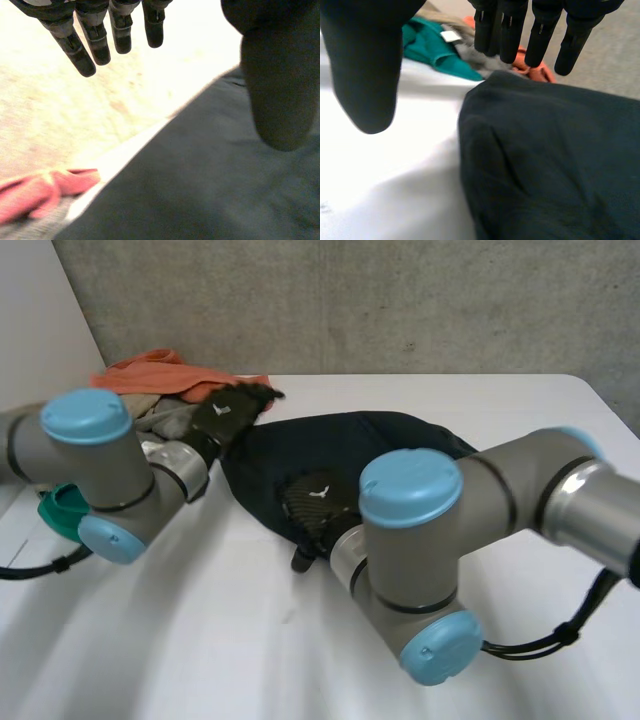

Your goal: Fold the laundry.

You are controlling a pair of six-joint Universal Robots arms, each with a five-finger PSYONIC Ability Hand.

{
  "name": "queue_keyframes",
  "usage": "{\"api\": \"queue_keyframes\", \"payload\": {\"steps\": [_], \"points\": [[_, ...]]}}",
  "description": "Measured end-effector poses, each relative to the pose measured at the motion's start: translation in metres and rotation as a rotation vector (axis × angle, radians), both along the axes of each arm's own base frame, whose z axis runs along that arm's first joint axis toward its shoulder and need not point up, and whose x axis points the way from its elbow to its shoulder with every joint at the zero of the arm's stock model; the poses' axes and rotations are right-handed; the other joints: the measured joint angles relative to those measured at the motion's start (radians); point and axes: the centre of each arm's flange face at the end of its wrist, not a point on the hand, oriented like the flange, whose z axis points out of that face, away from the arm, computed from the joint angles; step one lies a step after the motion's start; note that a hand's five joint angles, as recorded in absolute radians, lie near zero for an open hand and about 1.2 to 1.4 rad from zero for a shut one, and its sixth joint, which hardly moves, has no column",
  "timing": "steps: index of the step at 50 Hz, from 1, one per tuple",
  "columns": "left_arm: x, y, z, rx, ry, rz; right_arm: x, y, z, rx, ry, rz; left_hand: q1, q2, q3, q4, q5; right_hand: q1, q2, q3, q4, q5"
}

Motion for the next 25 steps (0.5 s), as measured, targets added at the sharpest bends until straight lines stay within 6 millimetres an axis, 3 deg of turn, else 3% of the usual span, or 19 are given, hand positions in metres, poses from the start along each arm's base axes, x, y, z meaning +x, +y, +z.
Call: {"api": "queue_keyframes", "payload": {"steps": [5,10,17,25], "points": [[0.013,-0.009,0.021,-0.04,0.033,0.09,-0.018,-0.007,0.017,0.019,0.02,-0.093,0.0,0.0,0.0,0.0,0.0,0.047,0.044,0.045,0.053,0.053],[0.02,-0.006,0.031,-0.038,0.034,0.112,-0.034,-0.019,0.019,0.042,0.06,-0.2,0.0,0.0,0.0,0.0,0.0,0.047,0.044,0.045,0.055,0.055],[0.02,0.013,0.027,0.015,-0.005,0.056,-0.037,-0.031,0.003,0.056,0.111,-0.259,0.0,0.0,0.0,0.0,0.0,0.047,0.044,0.045,0.055,0.052],[0.023,0.028,0.012,0.051,-0.073,0.043,-0.028,-0.038,-0.025,0.087,0.118,-0.257,0.0,0.0,0.0,0.0,0.0,0.124,0.122,0.118,0.125,0.122]]}}
